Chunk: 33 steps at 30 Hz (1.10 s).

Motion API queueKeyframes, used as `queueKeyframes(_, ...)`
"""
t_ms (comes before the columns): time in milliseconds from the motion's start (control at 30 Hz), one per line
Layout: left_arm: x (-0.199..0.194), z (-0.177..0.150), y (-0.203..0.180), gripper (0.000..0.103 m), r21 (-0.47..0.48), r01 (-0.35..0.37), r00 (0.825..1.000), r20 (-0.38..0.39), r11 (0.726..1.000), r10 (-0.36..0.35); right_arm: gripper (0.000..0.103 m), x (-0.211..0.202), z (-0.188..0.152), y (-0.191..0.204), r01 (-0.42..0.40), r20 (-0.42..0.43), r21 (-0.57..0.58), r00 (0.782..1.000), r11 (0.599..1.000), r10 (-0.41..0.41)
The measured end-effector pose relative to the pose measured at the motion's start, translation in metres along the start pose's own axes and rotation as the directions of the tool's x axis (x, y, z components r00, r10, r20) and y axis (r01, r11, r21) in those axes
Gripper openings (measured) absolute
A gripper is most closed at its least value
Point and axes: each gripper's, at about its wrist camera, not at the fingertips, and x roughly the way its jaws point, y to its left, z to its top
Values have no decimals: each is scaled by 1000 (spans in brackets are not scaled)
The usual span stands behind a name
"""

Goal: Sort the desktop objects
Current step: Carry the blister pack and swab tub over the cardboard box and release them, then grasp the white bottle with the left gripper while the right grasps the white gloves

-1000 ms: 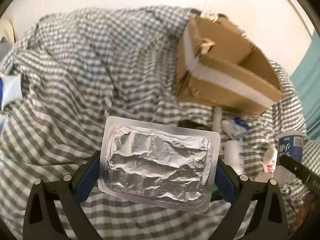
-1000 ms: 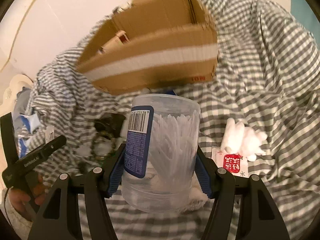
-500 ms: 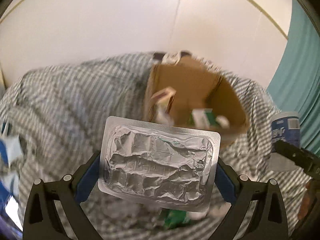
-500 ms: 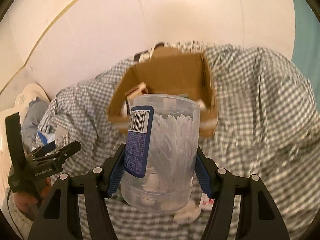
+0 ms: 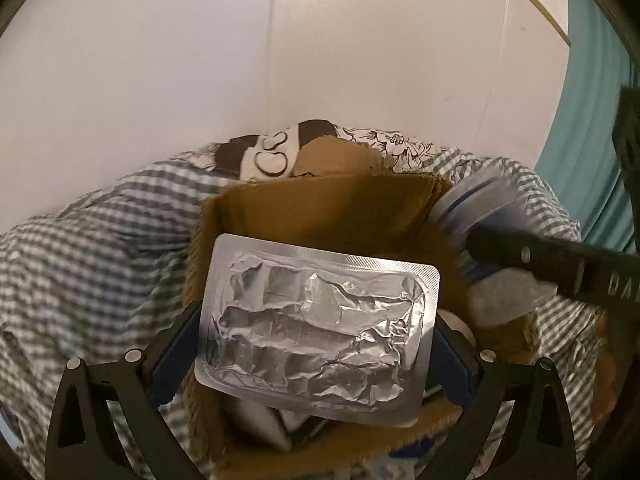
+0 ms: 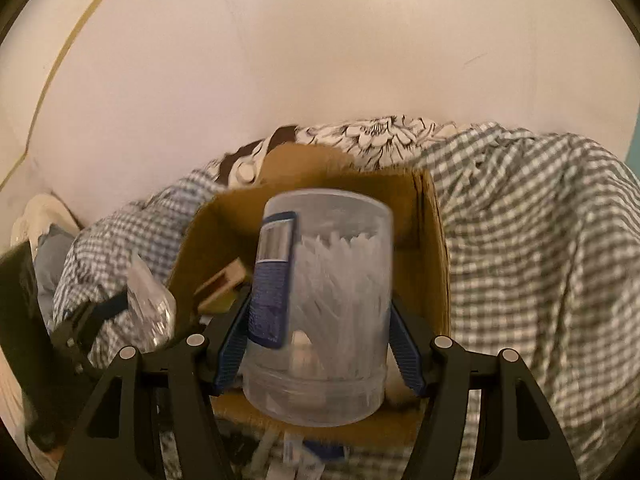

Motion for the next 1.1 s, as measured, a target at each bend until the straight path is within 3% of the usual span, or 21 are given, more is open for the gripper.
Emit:
queueKeyframes(33,4,2,-1,103,2,4,1000,-5,1000,-4,65,0,3,-2,-3,13,7,1000,1000,3)
queueKeyframes(100,10,5,-2,103,6,-15,999,-32,1000,15,91,-5,10,-6,6,53,32,999,999,-8)
queueKeyframes(267,-3,5,-2,103,4,-57,998,-38,998,57,91,-26,-2,-7,10,45,24,999,1000,-11)
queueKeyframes(500,-71,-3,1,103,5,-91,996,-3,996,91,91,-91,-48,0,68,10,-58,998,996,-68)
queueKeyframes(800,-140,-73,14,103,-87,-132,990,-63,987,127,91,-181,-114,-24,140,-24,-97,989,985,-143)
queueKeyframes(900,-149,-103,16,103,-121,-186,981,-87,975,176,91,-184,-136,-38,146,-42,-64,988,987,-149)
queueKeyframes(967,-159,-122,16,103,-186,-242,970,-73,952,232,91,-179,-147,-42,164,-60,-63,984,985,-167)
queueKeyframes(1100,-160,-145,11,103,-280,-234,972,-77,931,221,91,-158,-165,-51,168,-120,-59,977,984,-174)
